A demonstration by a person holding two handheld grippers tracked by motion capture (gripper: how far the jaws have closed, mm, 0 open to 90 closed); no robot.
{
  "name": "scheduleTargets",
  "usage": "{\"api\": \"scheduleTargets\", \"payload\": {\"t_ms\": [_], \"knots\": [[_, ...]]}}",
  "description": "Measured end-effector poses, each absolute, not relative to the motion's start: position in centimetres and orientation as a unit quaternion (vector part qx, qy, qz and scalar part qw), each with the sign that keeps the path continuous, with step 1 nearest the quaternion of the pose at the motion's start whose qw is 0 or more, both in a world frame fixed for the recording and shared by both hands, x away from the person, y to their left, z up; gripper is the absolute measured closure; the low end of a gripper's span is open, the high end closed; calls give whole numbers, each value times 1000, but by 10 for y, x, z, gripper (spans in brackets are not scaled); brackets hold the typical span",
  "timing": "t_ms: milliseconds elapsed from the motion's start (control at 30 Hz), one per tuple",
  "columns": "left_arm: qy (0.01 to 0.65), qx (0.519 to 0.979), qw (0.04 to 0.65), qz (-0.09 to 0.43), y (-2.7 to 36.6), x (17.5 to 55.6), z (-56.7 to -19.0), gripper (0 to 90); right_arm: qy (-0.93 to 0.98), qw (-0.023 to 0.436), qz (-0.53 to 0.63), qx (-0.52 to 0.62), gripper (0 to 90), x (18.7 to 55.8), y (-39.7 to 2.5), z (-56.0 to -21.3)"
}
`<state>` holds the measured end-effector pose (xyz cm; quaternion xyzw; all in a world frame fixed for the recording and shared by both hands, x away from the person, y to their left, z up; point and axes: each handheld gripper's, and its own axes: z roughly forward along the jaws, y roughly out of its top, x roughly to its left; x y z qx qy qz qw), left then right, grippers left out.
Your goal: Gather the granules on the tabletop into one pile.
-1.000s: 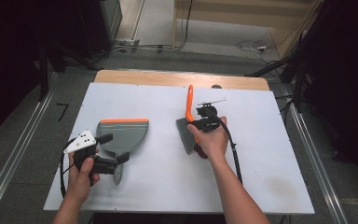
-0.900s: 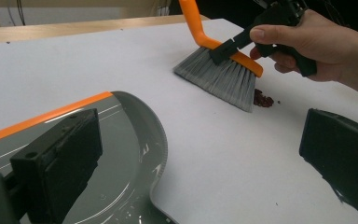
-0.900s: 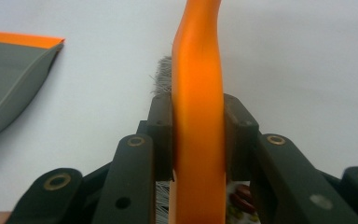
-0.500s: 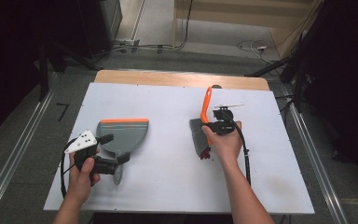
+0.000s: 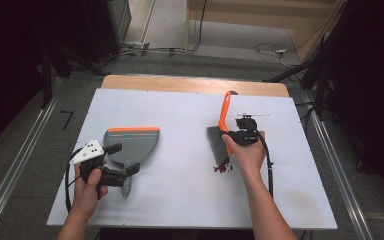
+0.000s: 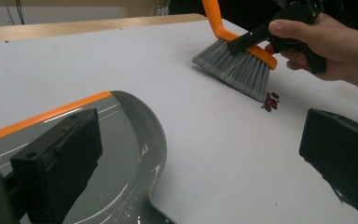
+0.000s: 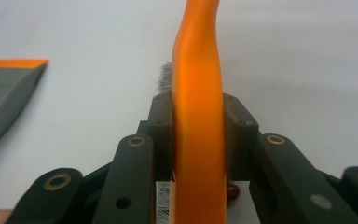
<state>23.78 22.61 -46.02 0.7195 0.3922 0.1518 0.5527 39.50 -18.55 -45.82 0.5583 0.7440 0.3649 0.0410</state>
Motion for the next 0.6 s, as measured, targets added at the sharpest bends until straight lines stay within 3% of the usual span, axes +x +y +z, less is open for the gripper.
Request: {"api": "scheduleTargets", "payload": {"t_ms": [233, 600], "knots": [[393, 720, 552, 152, 226, 237, -460, 0, 797, 88, 385, 457, 683, 382, -184, -422], [394, 719, 552, 150, 225, 238, -461, 0, 933, 75, 300, 185, 683, 334, -192, -405]]}}
